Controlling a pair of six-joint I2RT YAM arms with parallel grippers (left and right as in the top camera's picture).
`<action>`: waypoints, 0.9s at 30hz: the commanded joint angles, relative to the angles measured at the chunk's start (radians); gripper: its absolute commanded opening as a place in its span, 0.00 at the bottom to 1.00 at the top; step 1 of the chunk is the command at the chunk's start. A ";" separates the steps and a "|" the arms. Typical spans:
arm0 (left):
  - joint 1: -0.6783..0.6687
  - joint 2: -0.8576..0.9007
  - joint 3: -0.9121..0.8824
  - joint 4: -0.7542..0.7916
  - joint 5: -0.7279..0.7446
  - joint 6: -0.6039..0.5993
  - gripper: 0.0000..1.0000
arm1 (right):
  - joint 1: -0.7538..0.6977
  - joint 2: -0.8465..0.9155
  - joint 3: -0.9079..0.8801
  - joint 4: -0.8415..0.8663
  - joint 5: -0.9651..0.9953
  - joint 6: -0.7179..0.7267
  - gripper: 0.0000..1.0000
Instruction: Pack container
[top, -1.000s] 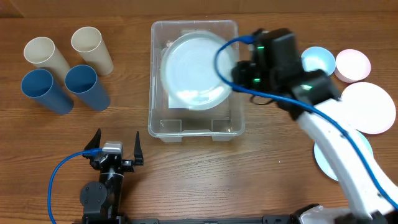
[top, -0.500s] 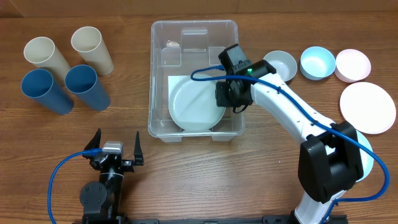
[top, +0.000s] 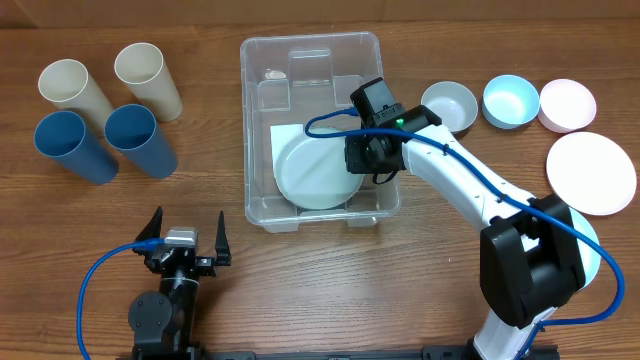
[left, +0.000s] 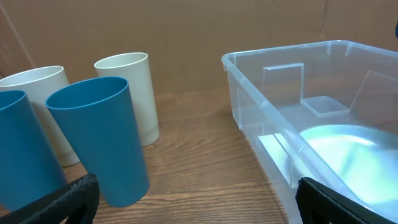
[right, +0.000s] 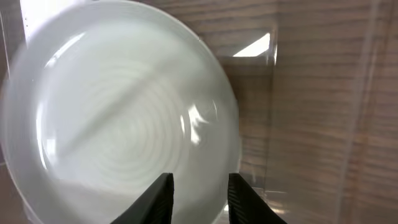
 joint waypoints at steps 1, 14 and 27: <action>0.009 -0.008 -0.003 -0.001 0.014 0.001 1.00 | -0.002 0.014 -0.025 -0.007 -0.029 -0.051 0.31; 0.009 -0.008 -0.003 -0.001 0.014 0.001 1.00 | 0.016 0.003 0.644 -0.504 -0.092 -0.090 0.32; 0.009 -0.008 -0.003 0.000 0.014 0.001 1.00 | -0.644 0.009 0.871 -0.846 0.100 0.175 0.67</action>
